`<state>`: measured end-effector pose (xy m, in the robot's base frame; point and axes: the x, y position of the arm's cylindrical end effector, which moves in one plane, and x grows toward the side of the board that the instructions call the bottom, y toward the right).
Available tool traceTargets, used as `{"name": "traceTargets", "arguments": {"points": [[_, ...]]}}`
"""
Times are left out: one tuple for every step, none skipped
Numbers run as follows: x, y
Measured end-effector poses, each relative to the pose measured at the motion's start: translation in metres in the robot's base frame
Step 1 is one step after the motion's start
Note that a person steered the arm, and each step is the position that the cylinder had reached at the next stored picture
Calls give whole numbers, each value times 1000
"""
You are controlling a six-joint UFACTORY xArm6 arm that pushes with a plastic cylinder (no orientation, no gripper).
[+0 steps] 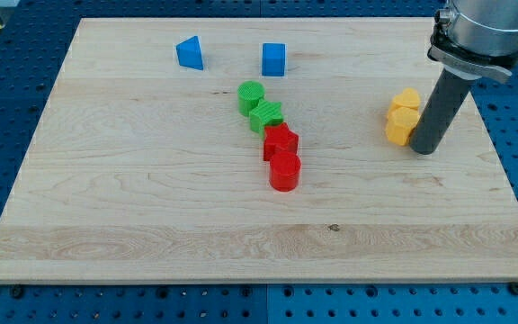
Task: Point your arm to blue cube
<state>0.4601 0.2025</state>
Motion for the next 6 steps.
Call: {"name": "traceTargets", "arguments": {"points": [[1, 0], [7, 0], [8, -11], [8, -33], [-3, -56], [-37, -60]]}}
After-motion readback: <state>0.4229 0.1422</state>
